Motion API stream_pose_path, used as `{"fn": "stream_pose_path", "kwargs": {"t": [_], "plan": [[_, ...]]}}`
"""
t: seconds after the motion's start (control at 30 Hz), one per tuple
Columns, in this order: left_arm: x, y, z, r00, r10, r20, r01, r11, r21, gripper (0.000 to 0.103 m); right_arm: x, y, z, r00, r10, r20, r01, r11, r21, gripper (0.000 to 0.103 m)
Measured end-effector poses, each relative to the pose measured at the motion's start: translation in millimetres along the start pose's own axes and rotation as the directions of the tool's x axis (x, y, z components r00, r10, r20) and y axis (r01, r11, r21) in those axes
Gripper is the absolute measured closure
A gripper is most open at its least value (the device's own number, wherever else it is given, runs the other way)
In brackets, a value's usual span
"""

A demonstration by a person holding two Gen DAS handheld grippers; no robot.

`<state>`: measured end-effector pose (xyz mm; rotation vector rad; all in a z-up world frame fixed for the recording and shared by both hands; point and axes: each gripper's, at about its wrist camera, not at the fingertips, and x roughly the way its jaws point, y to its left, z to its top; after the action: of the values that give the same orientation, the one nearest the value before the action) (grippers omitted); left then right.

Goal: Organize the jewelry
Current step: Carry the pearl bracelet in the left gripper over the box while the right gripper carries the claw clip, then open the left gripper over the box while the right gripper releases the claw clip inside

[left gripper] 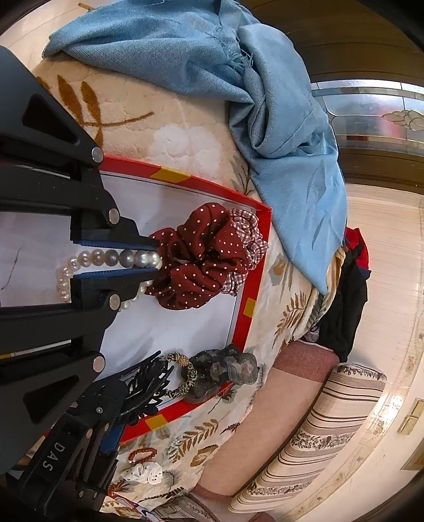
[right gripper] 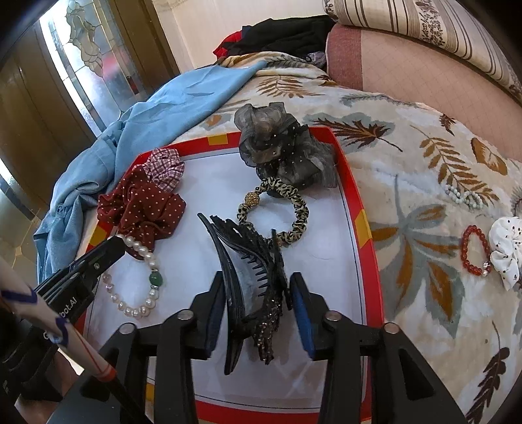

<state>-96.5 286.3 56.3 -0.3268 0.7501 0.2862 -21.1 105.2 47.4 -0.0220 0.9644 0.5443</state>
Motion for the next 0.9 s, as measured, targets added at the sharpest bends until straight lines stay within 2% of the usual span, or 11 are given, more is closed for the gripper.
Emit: {"fn": "stream_pose_path", "kwargs": {"t": [0.17, 0.3, 0.67, 0.9], "plan": [[-7, -2, 0, 1.000, 0.004, 0.018, -0.004, 1.000, 0.003, 0.084, -6, 3, 0, 1.000, 0.006, 0.011, -0.006, 1.000, -0.008, 0.054], [-14, -4, 1, 0.999, 0.008, 0.034, -0.008, 1.000, 0.006, 0.071, -13, 5, -2, 1.000, 0.012, 0.020, -0.011, 1.000, -0.010, 0.052], [-38, -12, 5, 0.997, 0.001, 0.077, -0.002, 1.000, 0.007, 0.069, -51, -2, -6, 0.996, 0.038, 0.079, -0.040, 0.999, 0.032, 0.052], [-61, -30, 6, 0.993, -0.009, 0.116, 0.005, 0.999, 0.038, 0.066, -80, -25, -15, 0.991, 0.041, 0.124, -0.053, 0.994, 0.091, 0.052]]}}
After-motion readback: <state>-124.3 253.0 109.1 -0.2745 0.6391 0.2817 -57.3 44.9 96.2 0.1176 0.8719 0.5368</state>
